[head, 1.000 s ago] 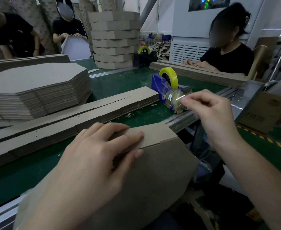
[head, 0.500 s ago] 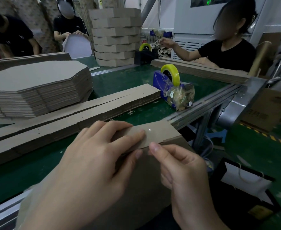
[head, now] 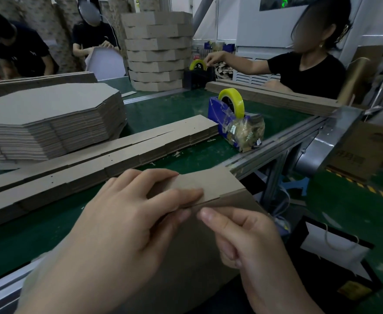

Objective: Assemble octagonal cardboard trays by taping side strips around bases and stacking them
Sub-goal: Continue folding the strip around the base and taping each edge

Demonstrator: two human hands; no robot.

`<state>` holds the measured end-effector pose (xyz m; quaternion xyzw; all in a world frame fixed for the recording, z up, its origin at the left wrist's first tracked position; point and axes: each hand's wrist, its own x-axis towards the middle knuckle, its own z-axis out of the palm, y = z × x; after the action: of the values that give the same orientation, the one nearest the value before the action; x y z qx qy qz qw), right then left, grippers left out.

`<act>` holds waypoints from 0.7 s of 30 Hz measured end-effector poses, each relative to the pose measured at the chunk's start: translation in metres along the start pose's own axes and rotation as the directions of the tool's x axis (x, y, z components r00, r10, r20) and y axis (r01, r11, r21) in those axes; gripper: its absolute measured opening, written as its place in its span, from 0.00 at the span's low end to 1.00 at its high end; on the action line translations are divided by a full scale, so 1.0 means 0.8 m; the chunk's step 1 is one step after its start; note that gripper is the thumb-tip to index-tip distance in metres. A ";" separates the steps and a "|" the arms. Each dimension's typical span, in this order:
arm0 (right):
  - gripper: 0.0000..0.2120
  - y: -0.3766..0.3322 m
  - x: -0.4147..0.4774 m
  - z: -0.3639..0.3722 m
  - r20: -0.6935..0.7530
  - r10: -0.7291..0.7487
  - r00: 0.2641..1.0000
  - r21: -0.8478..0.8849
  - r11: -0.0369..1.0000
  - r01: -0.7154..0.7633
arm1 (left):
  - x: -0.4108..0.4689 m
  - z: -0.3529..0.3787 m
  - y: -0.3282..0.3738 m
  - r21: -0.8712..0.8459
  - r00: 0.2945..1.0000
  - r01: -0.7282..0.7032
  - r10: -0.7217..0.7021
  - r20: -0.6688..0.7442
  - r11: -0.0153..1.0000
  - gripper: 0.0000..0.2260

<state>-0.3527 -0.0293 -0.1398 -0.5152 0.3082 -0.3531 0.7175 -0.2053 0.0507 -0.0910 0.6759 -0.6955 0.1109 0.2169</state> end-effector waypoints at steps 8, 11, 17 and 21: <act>0.15 0.004 0.003 -0.006 0.058 0.017 0.998 0.003 1.000 -0.018 | 0.012 0.000 0.026 0.075 0.986 0.162 -0.160 -0.037 0.984 0.16; 0.10 0.003 0.006 -0.008 0.053 0.010 0.999 -0.026 1.000 -0.009 | 0.018 0.013 0.038 0.136 0.968 0.242 -0.229 -0.105 0.961 0.13; 0.18 0.011 0.006 -0.022 0.016 0.039 0.999 -0.256 0.966 -0.034 | 0.015 0.022 0.030 0.193 0.972 0.180 -0.145 -0.184 0.965 0.12; 0.12 0.020 0.005 -0.030 -0.253 -0.397 0.882 -0.245 0.908 0.339 | 0.006 0.026 0.029 0.252 0.974 0.134 -0.081 -0.210 0.958 0.11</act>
<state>-0.3669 -0.0416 -0.1621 -0.5729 0.3414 -0.5249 0.5289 -0.2312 0.0385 -0.1036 0.7215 -0.6116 0.2570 0.1984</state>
